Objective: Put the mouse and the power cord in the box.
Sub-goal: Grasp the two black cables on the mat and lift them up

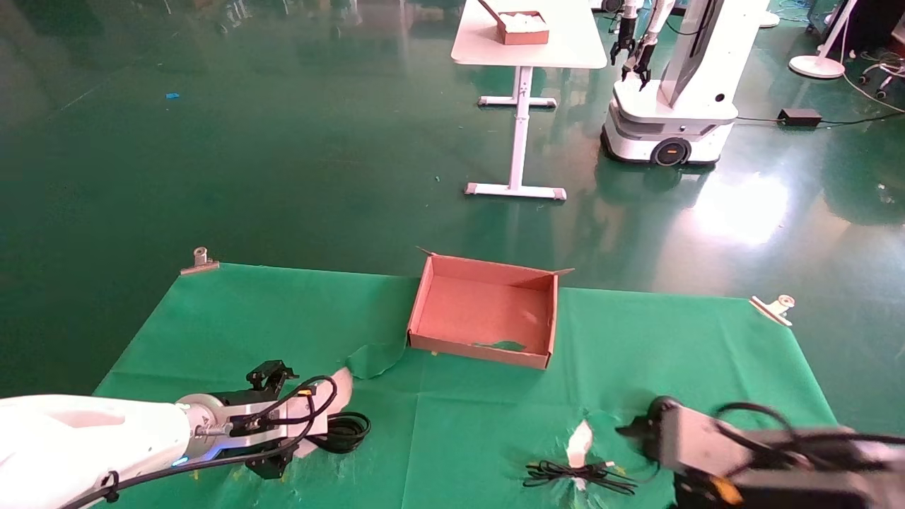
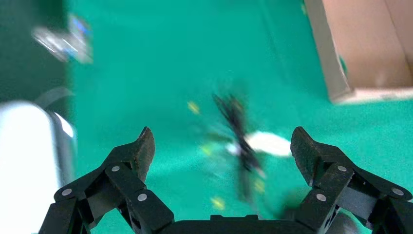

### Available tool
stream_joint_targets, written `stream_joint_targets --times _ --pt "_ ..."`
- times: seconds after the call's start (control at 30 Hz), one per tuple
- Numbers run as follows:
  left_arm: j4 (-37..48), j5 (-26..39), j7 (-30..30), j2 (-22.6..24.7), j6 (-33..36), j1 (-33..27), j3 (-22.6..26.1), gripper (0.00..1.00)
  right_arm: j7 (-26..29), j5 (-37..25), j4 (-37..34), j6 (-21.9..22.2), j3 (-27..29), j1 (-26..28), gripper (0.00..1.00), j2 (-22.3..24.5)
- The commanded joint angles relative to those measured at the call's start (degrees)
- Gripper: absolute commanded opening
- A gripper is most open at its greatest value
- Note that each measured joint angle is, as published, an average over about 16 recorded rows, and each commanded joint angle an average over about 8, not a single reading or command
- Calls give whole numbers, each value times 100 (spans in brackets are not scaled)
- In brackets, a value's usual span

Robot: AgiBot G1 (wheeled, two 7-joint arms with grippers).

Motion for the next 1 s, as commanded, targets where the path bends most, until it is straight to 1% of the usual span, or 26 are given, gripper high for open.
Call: stream_joint_targets --times 0.03,0.13,0.23,0.3,0.4,0.43,0.47,0.67,0.7,0.73,1.0 --pt "-8 10 -11 1 3 2 0 100 70 -556 6 68 -188 200 100 -171" --pt "-13 13 -16 0 5 4 0 100 177 -1332 -243 139 -520 481 100 -636" --pt "-15 15 -18 0 7 5 0 100 155 -1901 -637 224 -795 679 100 -1090" --pt "-17 16 -19 0 7 5 0 100 90 -2139 -955 301 -925 768 100 -1364" --pt "-18 17 -20 0 7 5 0 100 -34 -2320 -1432 413 -1037 872 100 -1687" --pt "-18 17 -21 0 8 5 0 100 -71 -2341 -1574 451 -1052 899 96 -1769" --pt "-18 17 -21 0 8 5 0 92 -104 -2348 -1704 487 -1059 923 86 -1838" --pt "-15 27 -25 3 2 7 2 17 -210 -2421 -2195 628 -1086 1036 11 -2086" --pt "-14 29 -26 3 1 7 2 5 -213 -2433 -2227 638 -1089 1046 2 -2103" --pt "-13 30 -27 4 0 7 2 0 -215 -2445 -2251 646 -1093 1054 0 -2116" --pt "-14 20 -26 2 7 8 0 0 -212 -2397 -2207 639 -1077 1044 0 -2084"
